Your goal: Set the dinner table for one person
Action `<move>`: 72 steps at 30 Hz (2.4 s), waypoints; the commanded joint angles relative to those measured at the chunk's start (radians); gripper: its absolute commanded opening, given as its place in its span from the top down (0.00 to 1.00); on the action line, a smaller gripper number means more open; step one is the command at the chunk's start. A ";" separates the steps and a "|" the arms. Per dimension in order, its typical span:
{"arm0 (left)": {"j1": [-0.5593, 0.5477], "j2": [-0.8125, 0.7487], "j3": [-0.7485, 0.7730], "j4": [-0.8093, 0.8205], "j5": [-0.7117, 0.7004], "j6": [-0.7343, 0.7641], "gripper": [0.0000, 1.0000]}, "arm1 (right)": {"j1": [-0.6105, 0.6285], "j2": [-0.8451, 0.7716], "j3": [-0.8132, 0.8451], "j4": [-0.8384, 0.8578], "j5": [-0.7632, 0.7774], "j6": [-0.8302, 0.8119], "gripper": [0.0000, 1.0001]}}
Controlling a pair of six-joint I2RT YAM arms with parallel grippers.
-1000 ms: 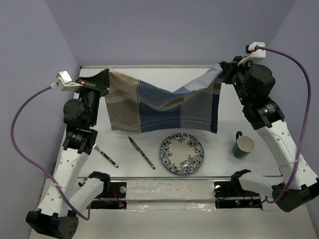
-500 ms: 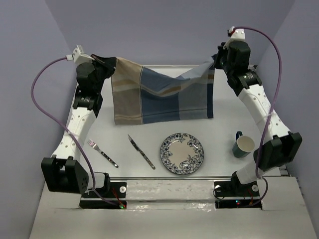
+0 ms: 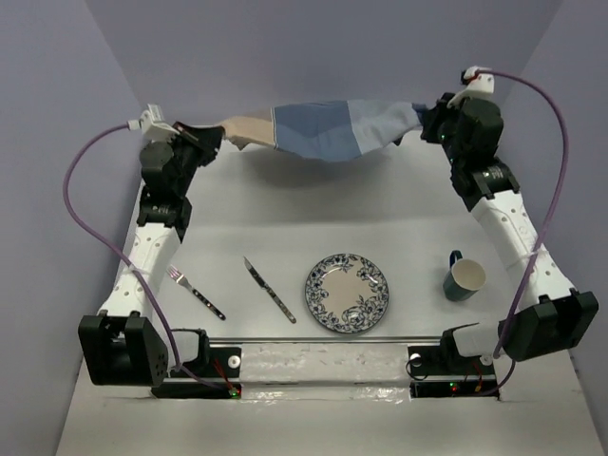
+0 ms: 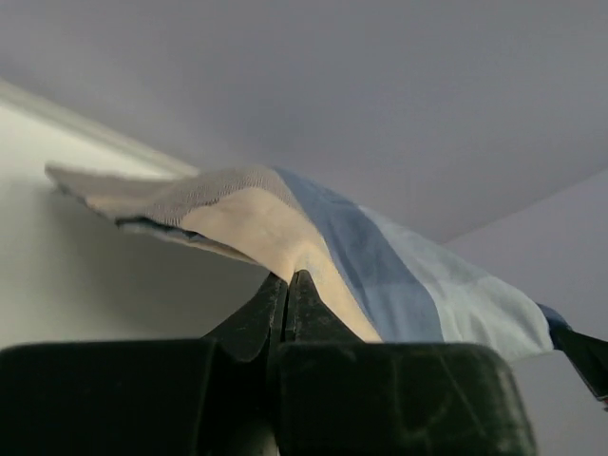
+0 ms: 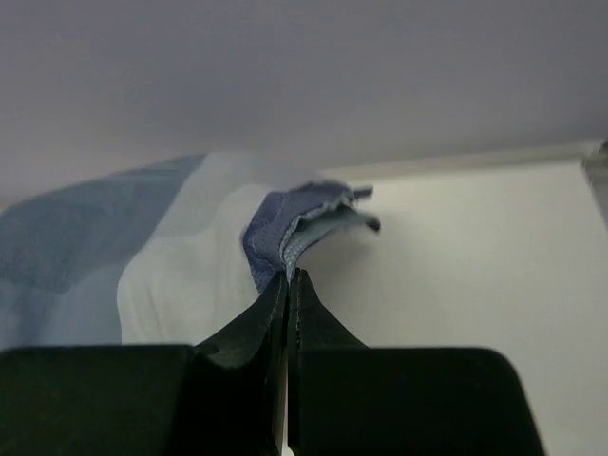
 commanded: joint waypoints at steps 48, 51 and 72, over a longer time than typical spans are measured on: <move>0.009 -0.236 -0.907 0.212 -0.115 -0.078 0.20 | -0.090 -0.219 -0.931 0.133 -0.150 0.312 0.43; 0.009 -0.343 -0.865 0.146 -0.112 -0.074 0.18 | -0.090 -0.291 -0.969 0.131 -0.291 0.323 0.37; -0.143 -0.589 -0.400 -0.295 0.379 0.416 0.01 | 0.086 -0.406 -1.147 -0.027 -0.583 0.440 0.29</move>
